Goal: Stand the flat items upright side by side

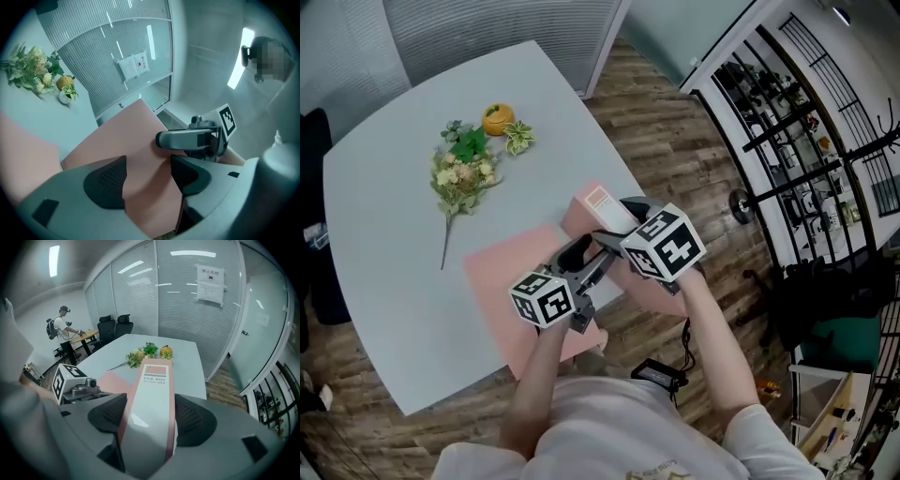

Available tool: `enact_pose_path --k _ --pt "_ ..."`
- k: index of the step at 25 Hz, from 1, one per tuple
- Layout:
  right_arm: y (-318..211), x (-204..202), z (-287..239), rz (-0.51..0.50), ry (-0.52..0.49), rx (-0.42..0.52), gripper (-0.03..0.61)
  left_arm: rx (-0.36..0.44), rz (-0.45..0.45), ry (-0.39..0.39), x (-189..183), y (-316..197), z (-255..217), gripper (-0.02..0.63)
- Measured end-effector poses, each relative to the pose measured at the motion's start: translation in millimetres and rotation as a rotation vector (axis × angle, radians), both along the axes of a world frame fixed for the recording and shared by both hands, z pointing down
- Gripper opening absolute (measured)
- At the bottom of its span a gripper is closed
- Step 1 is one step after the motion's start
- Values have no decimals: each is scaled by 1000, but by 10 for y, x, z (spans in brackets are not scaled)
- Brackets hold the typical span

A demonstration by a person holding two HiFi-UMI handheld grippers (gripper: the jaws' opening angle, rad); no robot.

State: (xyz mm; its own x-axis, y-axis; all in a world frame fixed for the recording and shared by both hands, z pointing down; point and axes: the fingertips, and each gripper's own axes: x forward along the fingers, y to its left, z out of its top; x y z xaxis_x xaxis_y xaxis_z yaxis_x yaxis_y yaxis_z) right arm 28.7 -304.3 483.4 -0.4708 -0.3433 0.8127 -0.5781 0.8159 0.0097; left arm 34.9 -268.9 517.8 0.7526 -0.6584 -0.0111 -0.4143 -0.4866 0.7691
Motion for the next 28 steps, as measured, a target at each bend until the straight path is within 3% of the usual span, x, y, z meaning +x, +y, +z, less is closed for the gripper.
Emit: enact_pose_path --k 28 --pt "58 199 -454 93 -141 156 321 20 2 113 140 57 -237 290"
